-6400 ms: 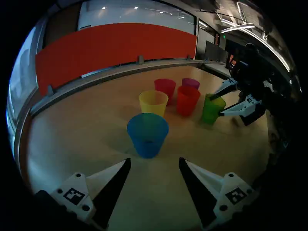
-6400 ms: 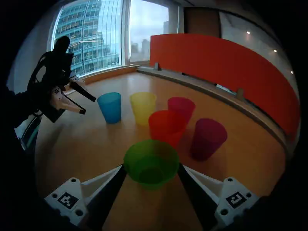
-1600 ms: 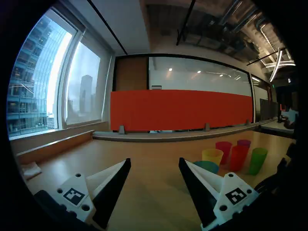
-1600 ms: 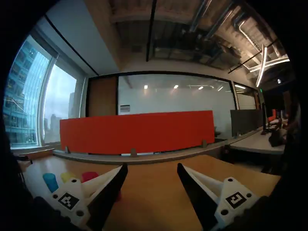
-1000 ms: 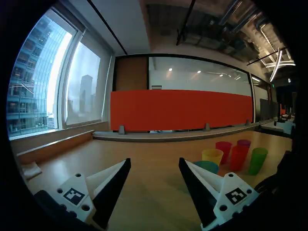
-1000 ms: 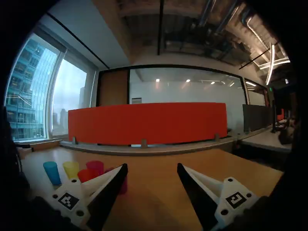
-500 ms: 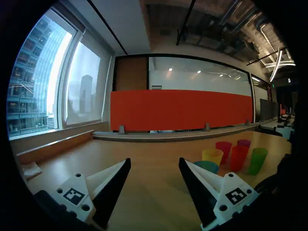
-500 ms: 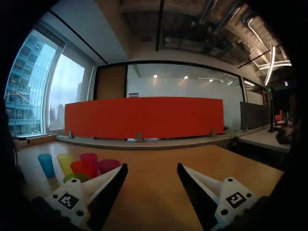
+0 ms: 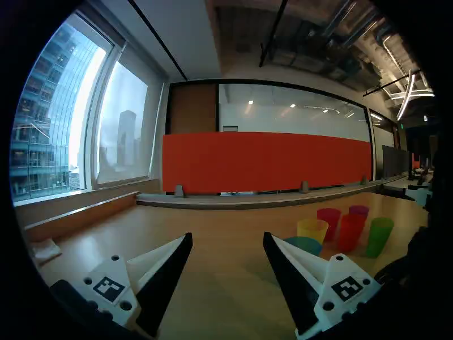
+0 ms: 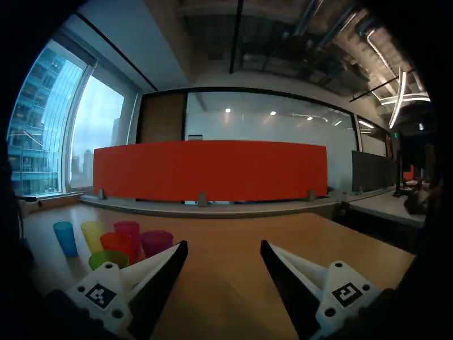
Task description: Pour water
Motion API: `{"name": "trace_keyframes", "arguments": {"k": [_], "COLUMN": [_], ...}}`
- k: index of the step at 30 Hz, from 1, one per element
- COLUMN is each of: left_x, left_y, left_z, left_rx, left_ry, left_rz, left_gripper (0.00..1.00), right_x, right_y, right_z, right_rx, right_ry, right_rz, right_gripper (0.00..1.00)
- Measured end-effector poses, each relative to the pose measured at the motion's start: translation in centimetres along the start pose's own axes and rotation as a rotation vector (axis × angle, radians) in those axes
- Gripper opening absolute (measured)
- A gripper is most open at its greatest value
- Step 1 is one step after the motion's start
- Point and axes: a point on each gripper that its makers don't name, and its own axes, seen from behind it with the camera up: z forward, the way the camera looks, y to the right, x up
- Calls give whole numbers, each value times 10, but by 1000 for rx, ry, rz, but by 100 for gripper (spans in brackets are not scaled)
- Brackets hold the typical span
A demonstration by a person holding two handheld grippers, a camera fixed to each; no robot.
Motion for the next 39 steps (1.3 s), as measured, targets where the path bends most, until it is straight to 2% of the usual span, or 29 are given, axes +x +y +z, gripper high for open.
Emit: {"name": "trace_keyframes", "arguments": {"k": [39], "left_x": [1], "left_y": [0], "left_z": [1], "left_rx": [0], "left_ry": [0], "left_rz": [0], "left_gripper": [92], "right_x": [-2], "right_y": [-1], "right_z": [-1], "right_rx": [8], "right_ry": [-4], "right_rz": [1], "right_gripper": [99]}}
